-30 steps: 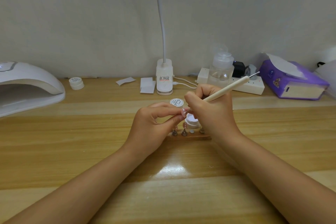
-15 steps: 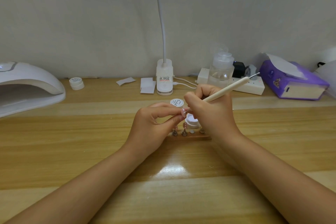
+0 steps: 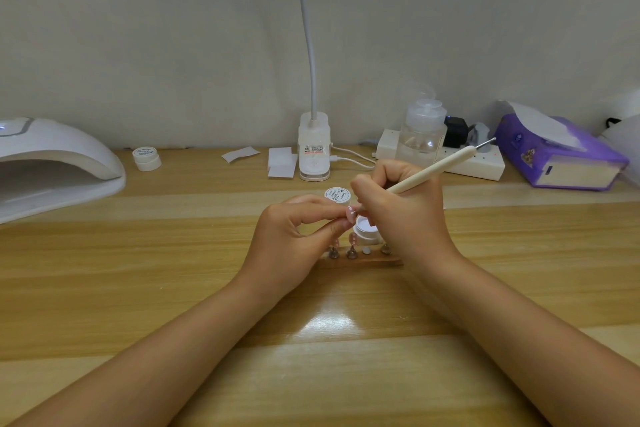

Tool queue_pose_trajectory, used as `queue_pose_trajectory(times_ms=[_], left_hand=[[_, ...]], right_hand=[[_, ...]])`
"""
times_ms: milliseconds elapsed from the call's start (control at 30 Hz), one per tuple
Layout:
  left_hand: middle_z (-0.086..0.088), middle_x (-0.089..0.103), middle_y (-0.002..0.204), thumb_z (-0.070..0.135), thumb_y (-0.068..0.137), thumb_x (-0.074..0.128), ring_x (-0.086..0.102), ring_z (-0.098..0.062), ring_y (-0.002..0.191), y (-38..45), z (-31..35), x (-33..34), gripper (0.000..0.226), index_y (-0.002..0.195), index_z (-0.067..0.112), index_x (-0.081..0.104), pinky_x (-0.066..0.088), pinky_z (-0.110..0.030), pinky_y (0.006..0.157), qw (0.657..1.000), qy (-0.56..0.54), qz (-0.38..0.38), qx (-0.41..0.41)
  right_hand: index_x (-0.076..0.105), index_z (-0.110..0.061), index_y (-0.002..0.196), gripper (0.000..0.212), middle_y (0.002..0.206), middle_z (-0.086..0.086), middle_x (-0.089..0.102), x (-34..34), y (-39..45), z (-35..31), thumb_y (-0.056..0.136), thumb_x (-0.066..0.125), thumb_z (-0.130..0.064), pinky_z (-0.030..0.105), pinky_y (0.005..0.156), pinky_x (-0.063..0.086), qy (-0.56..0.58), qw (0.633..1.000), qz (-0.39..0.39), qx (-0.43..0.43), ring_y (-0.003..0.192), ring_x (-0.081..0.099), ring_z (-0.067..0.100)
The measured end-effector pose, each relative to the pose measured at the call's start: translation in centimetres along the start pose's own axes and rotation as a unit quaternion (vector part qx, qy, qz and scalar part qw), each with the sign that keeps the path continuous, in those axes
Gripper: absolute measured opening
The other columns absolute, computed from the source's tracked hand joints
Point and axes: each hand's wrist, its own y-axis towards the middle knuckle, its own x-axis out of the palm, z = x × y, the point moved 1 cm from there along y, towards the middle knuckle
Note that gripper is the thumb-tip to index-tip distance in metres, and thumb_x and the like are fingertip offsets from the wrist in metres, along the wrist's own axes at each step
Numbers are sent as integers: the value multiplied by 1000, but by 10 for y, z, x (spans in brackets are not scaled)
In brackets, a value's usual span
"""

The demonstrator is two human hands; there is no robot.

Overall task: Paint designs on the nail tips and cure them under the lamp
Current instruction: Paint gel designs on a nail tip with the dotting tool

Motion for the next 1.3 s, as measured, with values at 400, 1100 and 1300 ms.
queue_pose_trajectory(times_ms=[400, 1100, 1300], left_hand=[[13, 68, 83, 24, 73, 65, 63, -3, 79, 0, 2, 0, 26, 98, 19, 68, 54, -29, 70, 1000, 2, -1, -8], [12, 69, 84, 23, 72, 66, 64, -6, 80, 0, 1, 0, 25, 97, 22, 68, 54, -34, 71, 1000, 8, 0, -8], [11, 69, 83, 24, 73, 66, 64, -7, 79, 0, 1, 0, 22, 95, 25, 69, 55, -36, 70, 1000, 3, -1, -14]], right_hand=[[39, -15, 41, 43, 34, -10, 36, 0, -1, 0, 73, 57, 6, 12, 44, 39, -14, 1000, 3, 6, 36, 40, 0], [37, -14, 43, 35, 38, -8, 33, 1, -2, -3, 70, 58, -5, 23, 46, 42, -22, 999, 22, 19, 39, 35, 3], [36, -17, 42, 37, 38, -7, 32, 1, -1, -3, 70, 56, -6, 24, 47, 40, -9, 999, 28, 30, 41, 34, 7]])
